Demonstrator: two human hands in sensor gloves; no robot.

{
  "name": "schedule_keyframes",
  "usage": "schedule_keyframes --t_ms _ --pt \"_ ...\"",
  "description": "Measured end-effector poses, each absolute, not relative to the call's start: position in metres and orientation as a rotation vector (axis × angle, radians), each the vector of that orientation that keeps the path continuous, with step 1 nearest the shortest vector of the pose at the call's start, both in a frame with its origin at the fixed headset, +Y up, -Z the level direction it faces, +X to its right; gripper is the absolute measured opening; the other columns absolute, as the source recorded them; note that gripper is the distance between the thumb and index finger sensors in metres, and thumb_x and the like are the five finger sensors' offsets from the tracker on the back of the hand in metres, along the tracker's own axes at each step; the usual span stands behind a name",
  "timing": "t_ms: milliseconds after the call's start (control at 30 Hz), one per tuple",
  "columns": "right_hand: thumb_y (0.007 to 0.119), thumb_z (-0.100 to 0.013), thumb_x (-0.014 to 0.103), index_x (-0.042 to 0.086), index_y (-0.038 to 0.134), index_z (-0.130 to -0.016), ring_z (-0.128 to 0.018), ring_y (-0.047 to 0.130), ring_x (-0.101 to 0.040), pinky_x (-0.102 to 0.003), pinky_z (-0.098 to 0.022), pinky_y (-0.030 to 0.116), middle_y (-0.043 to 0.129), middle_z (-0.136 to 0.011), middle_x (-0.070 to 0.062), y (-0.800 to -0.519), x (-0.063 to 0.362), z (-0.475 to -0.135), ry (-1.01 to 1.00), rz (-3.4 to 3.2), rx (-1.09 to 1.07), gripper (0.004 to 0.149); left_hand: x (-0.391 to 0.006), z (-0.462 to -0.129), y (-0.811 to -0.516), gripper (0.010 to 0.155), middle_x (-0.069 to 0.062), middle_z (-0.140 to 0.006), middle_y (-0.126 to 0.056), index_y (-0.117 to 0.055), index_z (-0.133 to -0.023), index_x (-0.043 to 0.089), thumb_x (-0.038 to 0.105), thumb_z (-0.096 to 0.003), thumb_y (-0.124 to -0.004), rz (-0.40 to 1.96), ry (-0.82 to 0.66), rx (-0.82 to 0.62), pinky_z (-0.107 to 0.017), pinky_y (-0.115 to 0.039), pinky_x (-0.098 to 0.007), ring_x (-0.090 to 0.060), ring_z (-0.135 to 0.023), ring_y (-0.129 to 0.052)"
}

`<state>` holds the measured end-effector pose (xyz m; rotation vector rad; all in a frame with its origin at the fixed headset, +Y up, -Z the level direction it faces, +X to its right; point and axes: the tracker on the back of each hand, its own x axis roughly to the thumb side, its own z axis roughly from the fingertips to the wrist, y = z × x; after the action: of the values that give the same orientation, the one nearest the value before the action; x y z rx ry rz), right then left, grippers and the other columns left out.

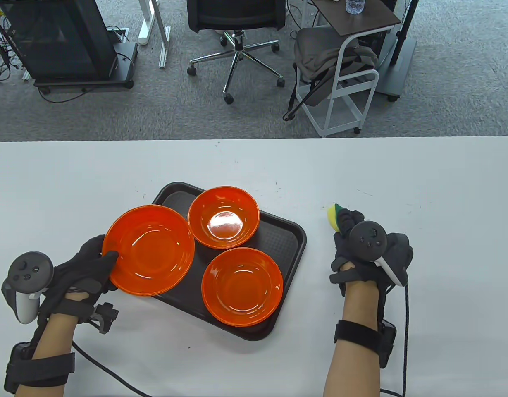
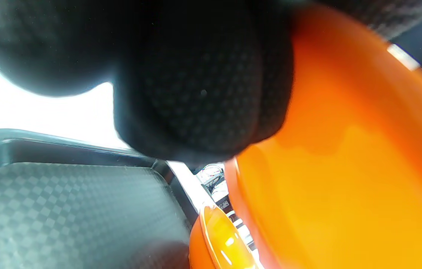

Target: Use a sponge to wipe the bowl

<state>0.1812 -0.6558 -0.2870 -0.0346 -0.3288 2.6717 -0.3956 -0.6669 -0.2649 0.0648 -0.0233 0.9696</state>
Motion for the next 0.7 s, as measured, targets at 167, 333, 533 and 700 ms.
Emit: schedule_keyframes --t_ms 167,333,533,700 --pt "0.084 -0.053 0.031 0.016 0.061 -0.097 -0.067 0.096 -0.044 -0.064 -0.050 0.074 0.074 -0.101 -0.025 -0.650 0.163 -0.269 -0.468 2.615 0.045 0.053 -0.394 -0.265 -0.669 0.061 -0.002 -0.042 -0.103 -0.073 -0.092 0.009 0.045 -0.0461 -0.087 0.960 -0.022 0.058 -0.014 -0.094 -0.031 -0.016 -0.016 -0.111" --pt "0.082 -0.054 0.033 0.017 0.059 -0.098 -0.064 0.098 -0.044 -0.064 -0.049 0.074 0.075 -0.100 -0.025 -0.656 0.151 -0.268 -0.487 2.649 0.143 0.052 -0.394 -0.266 -0.670 0.060 -0.002 -0.041 -0.103 -0.073 -0.092 0.008 0.045 -0.0463 -0.087 0.949 -0.024 0.057 -0.013 -0.094 -0.031 -0.016 -0.015 -0.111" --pt "0.081 -0.055 0.034 0.017 0.058 -0.099 -0.061 0.098 -0.042 -0.064 -0.047 0.075 0.075 -0.099 -0.025 -0.659 0.129 -0.271 -0.440 2.700 0.258 0.053 -0.389 -0.267 -0.674 0.060 -0.002 -0.040 -0.103 -0.073 -0.092 0.008 0.045 -0.0465 -0.086 0.927 -0.026 0.050 -0.012 -0.094 -0.030 -0.015 -0.014 -0.111" --pt "0.082 -0.054 0.033 0.016 0.059 -0.099 -0.059 0.099 -0.040 -0.062 -0.045 0.077 0.076 -0.098 -0.025 -0.653 0.102 -0.267 -0.462 2.705 0.383 0.053 -0.382 -0.266 -0.674 0.060 -0.002 -0.039 -0.103 -0.073 -0.092 0.008 0.046 -0.0469 -0.086 0.896 -0.045 0.045 -0.012 -0.094 -0.030 -0.014 -0.013 -0.111"
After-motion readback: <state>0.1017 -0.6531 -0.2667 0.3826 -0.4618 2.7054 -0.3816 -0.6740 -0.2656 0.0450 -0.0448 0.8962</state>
